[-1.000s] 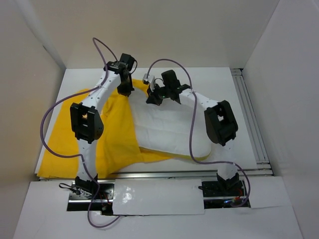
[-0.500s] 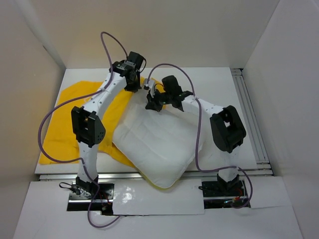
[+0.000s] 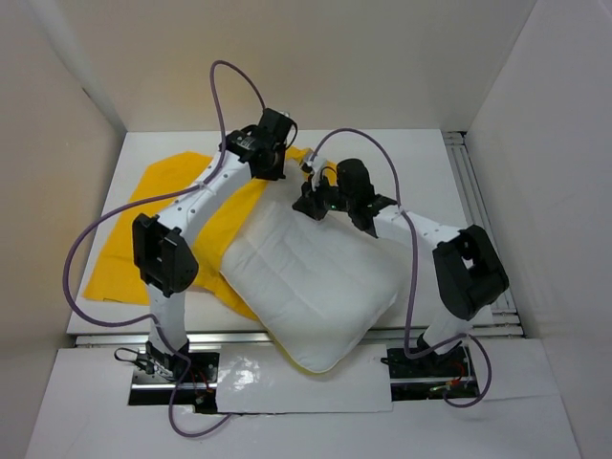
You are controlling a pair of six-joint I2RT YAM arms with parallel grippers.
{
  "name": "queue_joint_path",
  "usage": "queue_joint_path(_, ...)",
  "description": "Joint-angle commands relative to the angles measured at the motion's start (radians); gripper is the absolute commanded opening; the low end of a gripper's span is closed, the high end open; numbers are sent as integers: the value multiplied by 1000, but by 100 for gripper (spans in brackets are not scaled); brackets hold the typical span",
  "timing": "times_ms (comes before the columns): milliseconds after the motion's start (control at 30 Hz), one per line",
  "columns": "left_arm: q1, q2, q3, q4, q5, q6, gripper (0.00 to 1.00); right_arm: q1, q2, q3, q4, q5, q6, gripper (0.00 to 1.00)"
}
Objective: Put the pillow into the pillowcase
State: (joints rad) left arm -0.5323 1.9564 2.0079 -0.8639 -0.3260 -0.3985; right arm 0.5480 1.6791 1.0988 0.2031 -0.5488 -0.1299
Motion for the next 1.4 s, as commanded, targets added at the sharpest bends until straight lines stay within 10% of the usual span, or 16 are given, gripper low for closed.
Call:
queue_joint_path(0,-17,21,-11,78,44,-57,0,-6,-70,24,4,15,41,17)
queue_joint_path(133,-17,76,-20,78,31,-75,0,-68,-79,-34,24,64,136,57)
queue_joint_path(333,-17,131,-9,109,41,-76,0,-109,-18,9,41,92,202,79)
queue_joint_path(633,-17,153,46,118,28,-33,0,-118,211,168,57,32,176,84)
queue_joint_path(667,-17,153,46,118,28,-22,0,-118,226,168,83,32,190,82)
queue_joint_path(867,1,164,121,137,48,-16,0,-99,254,135,248,-25,234,0)
queue_joint_path(1100,41,225,305,83,88,-51,0,-25,94,-36,343,-16,201,0)
queue_joint_path(1367,-44,98,141,147,134,-10,0,-2,122,-74,670,123,357,0)
